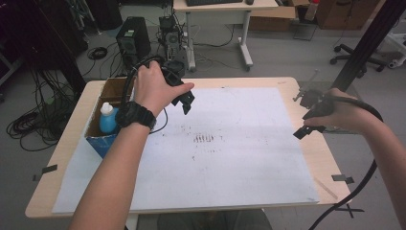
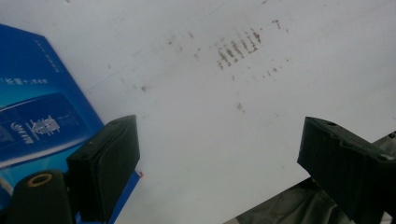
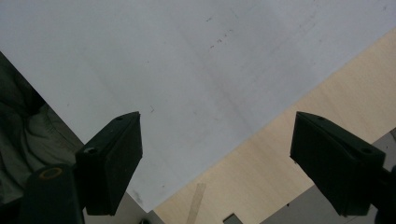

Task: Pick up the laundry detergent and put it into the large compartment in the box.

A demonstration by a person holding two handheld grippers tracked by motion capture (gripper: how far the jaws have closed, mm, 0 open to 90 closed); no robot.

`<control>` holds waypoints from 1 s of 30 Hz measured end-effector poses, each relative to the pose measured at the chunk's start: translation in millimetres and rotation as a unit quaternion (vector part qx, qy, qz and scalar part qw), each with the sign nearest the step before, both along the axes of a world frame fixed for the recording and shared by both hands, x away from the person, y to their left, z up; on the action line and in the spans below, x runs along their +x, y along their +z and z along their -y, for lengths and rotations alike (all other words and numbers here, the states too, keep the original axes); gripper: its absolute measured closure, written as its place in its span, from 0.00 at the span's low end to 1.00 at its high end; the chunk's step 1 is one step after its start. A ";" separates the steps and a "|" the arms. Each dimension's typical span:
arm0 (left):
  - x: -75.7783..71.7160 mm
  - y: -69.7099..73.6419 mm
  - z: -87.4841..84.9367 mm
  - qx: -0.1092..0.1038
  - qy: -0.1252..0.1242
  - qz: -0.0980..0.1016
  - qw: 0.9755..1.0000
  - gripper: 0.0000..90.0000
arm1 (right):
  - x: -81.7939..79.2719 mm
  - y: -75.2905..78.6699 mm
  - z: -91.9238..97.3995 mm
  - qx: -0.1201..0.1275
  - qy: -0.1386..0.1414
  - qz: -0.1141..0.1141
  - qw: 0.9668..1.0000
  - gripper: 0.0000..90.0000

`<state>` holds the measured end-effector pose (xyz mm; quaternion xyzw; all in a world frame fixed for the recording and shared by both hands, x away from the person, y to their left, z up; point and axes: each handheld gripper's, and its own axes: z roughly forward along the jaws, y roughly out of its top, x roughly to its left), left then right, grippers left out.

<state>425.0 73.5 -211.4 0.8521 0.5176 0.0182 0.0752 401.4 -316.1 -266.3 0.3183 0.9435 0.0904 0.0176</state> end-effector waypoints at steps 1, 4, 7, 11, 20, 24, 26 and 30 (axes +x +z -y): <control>-0.1 -2.1 2.1 -0.002 -0.004 -0.003 1.000 0.15 | -0.2 0.0 0.0 0.001 0.000 0.000 1.000 0.19; -0.7 -7.7 5.9 0.000 -0.007 -0.003 1.000 0.15 | -0.3 -0.4 0.0 0.000 0.001 0.001 1.000 0.19; -1.1 -16.0 9.2 0.006 -0.011 -0.010 1.000 0.15 | -0.8 -1.0 -0.2 -0.001 0.001 0.000 1.000 0.19; -1.5 -22.6 11.2 0.008 -0.015 -0.013 1.000 0.15 | -0.7 -1.6 -0.5 0.000 0.002 0.001 1.000 0.19; -3.1 -38.1 16.3 0.017 -0.021 -0.018 0.999 0.15 | -1.1 -3.3 -2.1 -0.002 0.002 0.000 1.000 0.19; -3.7 -45.7 17.1 0.018 -0.020 -0.022 0.999 0.15 | -1.1 -3.4 -2.8 -0.001 0.003 0.000 1.000 0.19; -4.0 -50.5 17.5 0.017 -0.021 -0.026 0.999 0.15 | -1.4 -3.5 -3.3 -0.002 0.002 0.000 1.000 0.19; -4.4 -56.5 18.3 0.017 -0.022 -0.029 0.999 0.15 | -1.1 -3.6 -3.3 -0.002 0.003 0.000 1.000 0.19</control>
